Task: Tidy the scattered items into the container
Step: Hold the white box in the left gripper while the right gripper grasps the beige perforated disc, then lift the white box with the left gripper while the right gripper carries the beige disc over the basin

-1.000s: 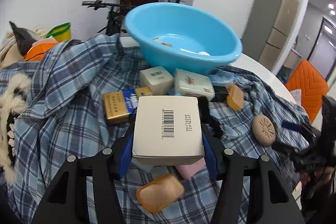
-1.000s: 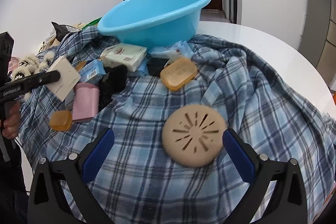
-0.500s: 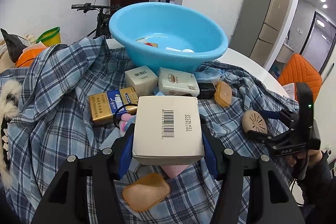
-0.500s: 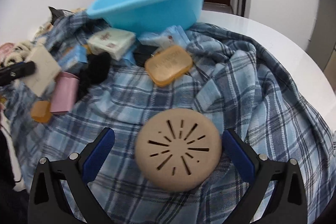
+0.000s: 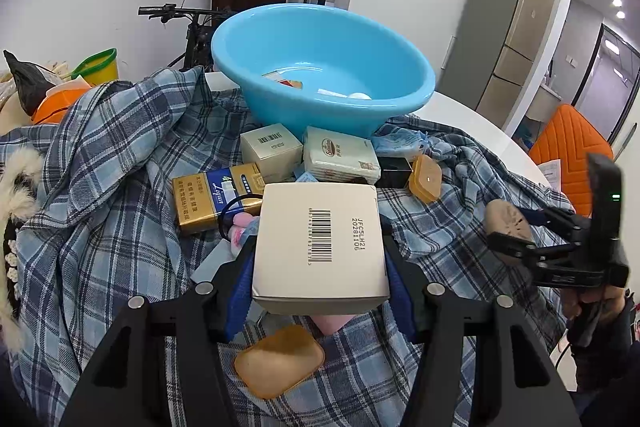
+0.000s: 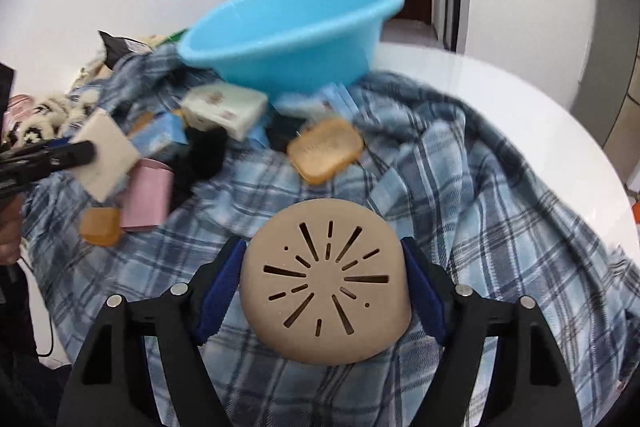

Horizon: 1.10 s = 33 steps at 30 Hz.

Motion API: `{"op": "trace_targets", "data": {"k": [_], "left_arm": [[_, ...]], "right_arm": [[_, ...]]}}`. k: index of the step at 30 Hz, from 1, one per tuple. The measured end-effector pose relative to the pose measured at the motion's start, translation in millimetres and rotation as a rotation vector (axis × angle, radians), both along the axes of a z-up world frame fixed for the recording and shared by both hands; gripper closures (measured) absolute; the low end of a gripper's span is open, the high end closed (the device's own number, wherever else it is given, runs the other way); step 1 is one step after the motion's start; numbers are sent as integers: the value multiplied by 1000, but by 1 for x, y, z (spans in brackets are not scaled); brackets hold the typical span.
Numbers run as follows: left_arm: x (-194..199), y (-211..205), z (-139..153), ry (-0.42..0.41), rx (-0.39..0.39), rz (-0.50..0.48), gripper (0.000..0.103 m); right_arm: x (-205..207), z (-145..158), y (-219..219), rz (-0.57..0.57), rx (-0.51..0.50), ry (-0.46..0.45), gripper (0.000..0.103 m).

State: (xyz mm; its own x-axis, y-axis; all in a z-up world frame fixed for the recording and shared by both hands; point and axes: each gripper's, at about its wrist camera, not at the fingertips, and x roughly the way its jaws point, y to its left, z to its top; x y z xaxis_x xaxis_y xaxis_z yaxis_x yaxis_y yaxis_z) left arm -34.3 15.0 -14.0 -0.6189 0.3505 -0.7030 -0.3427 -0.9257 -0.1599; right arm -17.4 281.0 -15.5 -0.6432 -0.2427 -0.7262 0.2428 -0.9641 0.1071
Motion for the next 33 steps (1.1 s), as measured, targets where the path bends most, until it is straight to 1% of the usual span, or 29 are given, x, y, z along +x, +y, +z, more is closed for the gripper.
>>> {"op": "trace_targets", "data": {"k": [2, 5, 9, 11, 14, 21, 25, 27, 29, 30, 33], "left_arm": [[2, 0, 2, 6, 1, -1, 43], [7, 0, 8, 22, 8, 2, 43], [18, -6, 9, 48, 11, 43, 43], [19, -7, 6, 35, 10, 45, 43], [17, -6, 3, 15, 10, 40, 43], [17, -4, 0, 9, 13, 45, 43], [17, -3, 2, 22, 7, 53, 43], [19, -3, 8, 49, 6, 65, 43], [22, -3, 16, 92, 5, 82, 43], [25, -3, 21, 124, 7, 89, 43], [40, -1, 37, 258, 12, 95, 43]], "right_arm": [[5, 8, -2, 13, -21, 10, 27], [12, 15, -1, 2, -50, 28, 27], [24, 17, 2, -83, -98, 62, 27], [28, 14, 1, -94, -90, 66, 27], [28, 10, -2, -78, -92, 44, 27], [27, 9, -5, -62, -79, 40, 27], [27, 16, -6, -62, -70, 61, 27], [29, 26, -6, -64, -72, 100, 27], [33, 38, -6, -72, -75, 159, 27], [37, 46, -6, -80, -78, 208, 27], [52, 67, -7, -102, -74, 358, 27]]}}
